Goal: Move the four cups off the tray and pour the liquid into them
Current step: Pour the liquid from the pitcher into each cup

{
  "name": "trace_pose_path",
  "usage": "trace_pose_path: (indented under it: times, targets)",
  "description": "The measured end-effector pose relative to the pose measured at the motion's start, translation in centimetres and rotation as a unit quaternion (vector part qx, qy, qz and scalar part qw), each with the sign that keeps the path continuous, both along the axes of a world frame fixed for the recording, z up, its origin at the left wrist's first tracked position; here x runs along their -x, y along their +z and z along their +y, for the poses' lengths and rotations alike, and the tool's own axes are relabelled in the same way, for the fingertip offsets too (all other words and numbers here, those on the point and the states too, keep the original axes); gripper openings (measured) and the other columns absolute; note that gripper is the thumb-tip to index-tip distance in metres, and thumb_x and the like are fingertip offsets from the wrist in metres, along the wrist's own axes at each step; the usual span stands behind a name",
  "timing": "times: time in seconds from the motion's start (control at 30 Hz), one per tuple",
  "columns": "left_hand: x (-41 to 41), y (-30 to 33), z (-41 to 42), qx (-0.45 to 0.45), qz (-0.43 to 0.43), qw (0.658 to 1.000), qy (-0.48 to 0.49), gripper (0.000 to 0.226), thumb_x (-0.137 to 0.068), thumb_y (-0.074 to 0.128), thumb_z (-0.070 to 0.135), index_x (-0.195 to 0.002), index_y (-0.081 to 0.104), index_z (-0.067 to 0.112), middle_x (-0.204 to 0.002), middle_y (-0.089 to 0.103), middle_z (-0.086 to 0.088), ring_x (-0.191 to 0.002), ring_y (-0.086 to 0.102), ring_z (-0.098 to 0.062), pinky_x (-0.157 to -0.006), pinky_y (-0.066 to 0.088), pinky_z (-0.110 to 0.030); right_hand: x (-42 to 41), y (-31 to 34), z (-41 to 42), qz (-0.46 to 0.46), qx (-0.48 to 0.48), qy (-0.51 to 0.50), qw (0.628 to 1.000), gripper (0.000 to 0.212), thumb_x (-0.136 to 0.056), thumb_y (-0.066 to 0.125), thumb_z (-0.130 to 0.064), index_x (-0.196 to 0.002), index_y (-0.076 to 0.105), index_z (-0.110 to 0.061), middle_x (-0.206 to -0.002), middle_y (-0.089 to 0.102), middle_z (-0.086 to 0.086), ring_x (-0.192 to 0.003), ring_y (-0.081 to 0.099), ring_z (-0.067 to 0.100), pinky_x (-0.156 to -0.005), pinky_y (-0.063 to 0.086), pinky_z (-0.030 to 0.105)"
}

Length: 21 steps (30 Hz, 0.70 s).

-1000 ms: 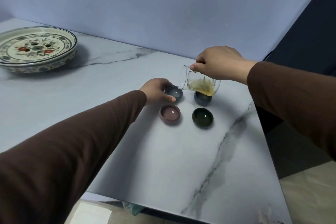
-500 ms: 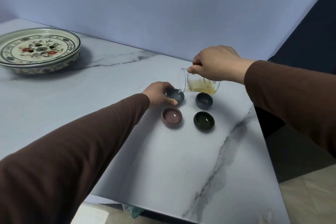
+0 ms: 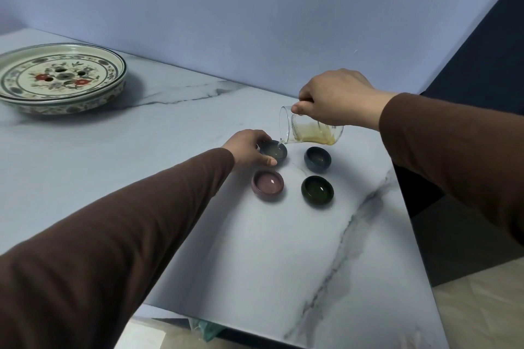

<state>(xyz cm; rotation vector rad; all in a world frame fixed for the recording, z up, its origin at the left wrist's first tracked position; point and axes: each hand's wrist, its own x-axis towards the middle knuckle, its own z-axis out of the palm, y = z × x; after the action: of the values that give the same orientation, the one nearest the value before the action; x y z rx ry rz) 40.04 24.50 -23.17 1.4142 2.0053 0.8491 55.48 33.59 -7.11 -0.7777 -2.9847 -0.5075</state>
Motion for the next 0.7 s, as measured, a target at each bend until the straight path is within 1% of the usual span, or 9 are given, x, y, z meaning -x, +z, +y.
trace_pose_path:
  times: [0.17,0.23,0.3,0.33,0.4,0.47,0.53,0.63,0.7]
  targets:
    - [0.0,0.0,0.0,0.005,-0.005,1.0,0.002,0.061,-0.071,0.086,0.033,-0.125,0.063,0.02,-0.119,0.064,-0.002,-0.107,0.059,-0.021,-0.098,0.048,-0.035,-0.3,-0.2,0.0,0.006,0.009,-0.008,1.0,0.045,-0.096,0.045,-0.054,-0.067,0.058,-0.023,-0.064,0.056,-0.006,-0.071,0.054,0.026,-0.056,0.029,0.03]
    - [-0.1,0.0,0.0,0.008,-0.01,1.0,0.005,0.063,-0.071,0.086,0.033,-0.127,0.062,0.02,-0.121,0.064,-0.002,-0.108,0.059,-0.021,-0.1,0.048,-0.036,-0.9,-0.6,0.1,0.018,0.028,-0.032,0.999,0.043,-0.096,0.044,-0.054,-0.069,0.06,-0.025,-0.065,0.056,-0.006,-0.071,0.055,0.025,-0.056,0.031,0.03]
    - [-0.2,0.0,0.0,0.01,-0.012,1.0,0.008,0.065,-0.071,0.086,0.033,-0.129,0.061,0.02,-0.123,0.063,-0.002,-0.109,0.058,-0.021,-0.101,0.047,-0.036,-1.9,-1.1,0.5,0.044,0.067,-0.072,0.994,0.037,-0.096,0.043,-0.055,-0.078,0.064,-0.03,-0.071,0.059,-0.008,-0.076,0.056,0.024,-0.06,0.034,0.031]
    - [-0.2,0.0,0.0,0.013,-0.012,1.0,0.008,0.066,-0.071,0.086,0.034,-0.131,0.06,0.021,-0.125,0.063,-0.002,-0.11,0.058,-0.021,-0.102,0.047,-0.035,-2.5,-1.5,0.6,0.061,0.093,-0.092,0.989,0.035,-0.096,0.043,-0.054,-0.079,0.064,-0.033,-0.076,0.062,-0.008,-0.08,0.057,0.025,-0.064,0.037,0.032]
    - [-0.3,0.0,0.0,0.02,-0.016,1.0,0.009,0.075,-0.071,0.085,0.034,-0.138,0.054,0.021,-0.129,0.061,-0.002,-0.113,0.058,-0.021,-0.104,0.045,-0.035,-3.8,-2.2,0.8,0.099,0.148,-0.13,0.975,0.034,-0.095,0.043,-0.054,-0.072,0.061,-0.036,-0.083,0.066,-0.009,-0.081,0.059,0.023,-0.068,0.04,0.032]
    - [-0.3,0.1,-0.3,0.025,-0.035,0.999,0.014,0.087,-0.071,0.086,0.035,-0.147,0.045,0.021,-0.134,0.058,-0.002,-0.119,0.056,-0.02,-0.108,0.042,-0.035,-4.7,-2.8,0.8,0.143,0.196,-0.16,0.957,0.037,-0.095,0.044,-0.053,-0.066,0.059,-0.036,-0.077,0.065,-0.014,-0.073,0.058,0.016,-0.064,0.038,0.03]
    - [-0.2,0.6,-0.8,0.022,-0.041,0.999,0.017,0.092,-0.072,0.085,0.036,-0.15,0.039,0.021,-0.135,0.056,-0.002,-0.122,0.054,-0.02,-0.11,0.041,-0.036,-5.7,-3.2,0.6,0.192,0.232,-0.176,0.937,0.039,-0.095,0.046,-0.053,-0.065,0.061,-0.032,-0.071,0.064,-0.015,-0.067,0.057,0.013,-0.059,0.036,0.026]
    - [-0.4,1.4,-2.4,-0.005,-0.051,0.998,0.036,0.087,-0.074,0.084,0.036,-0.148,0.041,0.023,-0.133,0.055,-0.002,-0.12,0.054,-0.02,-0.107,0.043,-0.035,-7.0,-3.3,-0.1,0.227,0.261,-0.176,0.921,0.039,-0.095,0.046,-0.052,-0.077,0.069,-0.026,-0.075,0.068,-0.009,-0.068,0.059,0.014,-0.057,0.036,0.025]
    - [-0.6,1.7,-3.9,-0.027,-0.055,0.997,0.044,0.075,-0.076,0.082,0.035,-0.141,0.048,0.022,-0.129,0.056,0.0,-0.116,0.054,-0.019,-0.1,0.044,-0.031,-7.7,-3.2,-0.8,0.231,0.27,-0.174,0.918,0.039,-0.094,0.047,-0.053,-0.076,0.068,-0.025,-0.076,0.068,-0.005,-0.069,0.061,0.018,-0.056,0.037,0.026]
